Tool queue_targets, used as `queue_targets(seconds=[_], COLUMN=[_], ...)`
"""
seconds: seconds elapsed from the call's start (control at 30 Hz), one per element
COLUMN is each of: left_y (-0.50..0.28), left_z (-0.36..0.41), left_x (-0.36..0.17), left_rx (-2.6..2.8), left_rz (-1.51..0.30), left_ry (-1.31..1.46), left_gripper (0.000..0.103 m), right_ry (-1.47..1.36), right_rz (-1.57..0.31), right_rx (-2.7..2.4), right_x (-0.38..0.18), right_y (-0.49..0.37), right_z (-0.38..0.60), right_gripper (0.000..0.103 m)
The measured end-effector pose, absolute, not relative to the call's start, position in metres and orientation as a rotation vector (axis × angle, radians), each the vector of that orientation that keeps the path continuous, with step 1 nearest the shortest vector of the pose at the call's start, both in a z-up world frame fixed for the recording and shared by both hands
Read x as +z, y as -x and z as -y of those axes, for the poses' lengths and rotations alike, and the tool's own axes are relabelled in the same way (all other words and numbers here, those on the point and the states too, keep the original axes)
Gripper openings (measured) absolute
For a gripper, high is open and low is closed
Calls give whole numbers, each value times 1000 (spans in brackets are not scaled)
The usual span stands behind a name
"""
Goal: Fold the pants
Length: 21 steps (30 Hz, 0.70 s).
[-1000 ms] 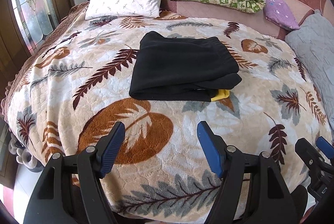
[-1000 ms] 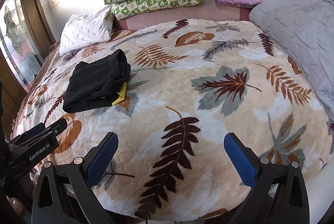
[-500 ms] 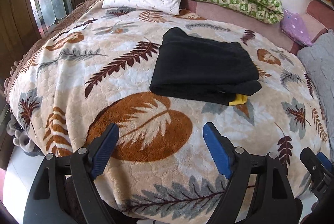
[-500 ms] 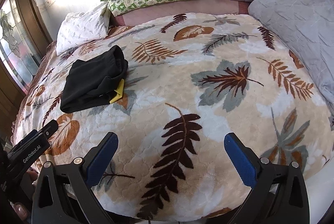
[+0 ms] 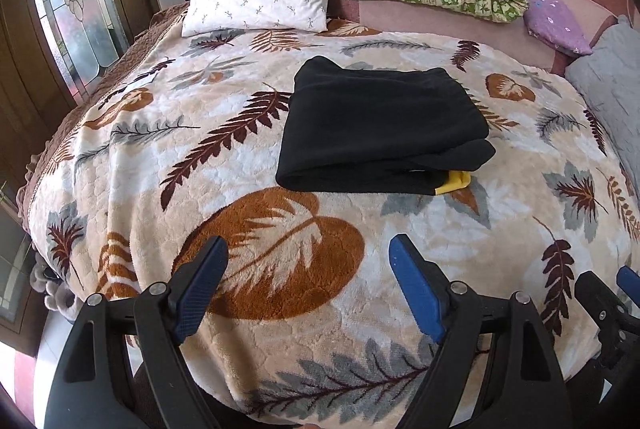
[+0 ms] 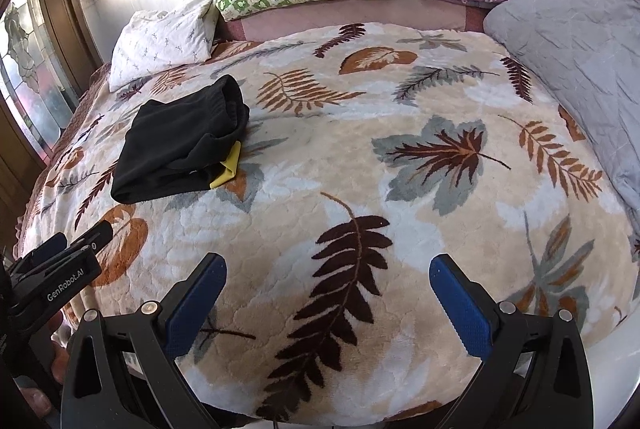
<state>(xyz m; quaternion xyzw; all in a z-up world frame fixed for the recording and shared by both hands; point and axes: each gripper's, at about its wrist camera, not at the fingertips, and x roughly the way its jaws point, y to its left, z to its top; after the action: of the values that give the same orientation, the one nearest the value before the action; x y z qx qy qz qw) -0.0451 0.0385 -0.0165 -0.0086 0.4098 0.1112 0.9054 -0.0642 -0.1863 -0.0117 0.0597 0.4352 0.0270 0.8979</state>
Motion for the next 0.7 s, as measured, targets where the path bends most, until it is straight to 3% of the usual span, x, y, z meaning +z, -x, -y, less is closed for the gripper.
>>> queue_targets(seconds=[0.7], left_y=[42], left_z=[-32], left_x=[-16], left_rx=[190], left_rz=[-851], left_ry=[8], left_gripper=[83], right_ry=[-111], right_rz=[-920], right_rx=[61], right_x=[-16], right_y=[61], right_z=[182], right_gripper=[102])
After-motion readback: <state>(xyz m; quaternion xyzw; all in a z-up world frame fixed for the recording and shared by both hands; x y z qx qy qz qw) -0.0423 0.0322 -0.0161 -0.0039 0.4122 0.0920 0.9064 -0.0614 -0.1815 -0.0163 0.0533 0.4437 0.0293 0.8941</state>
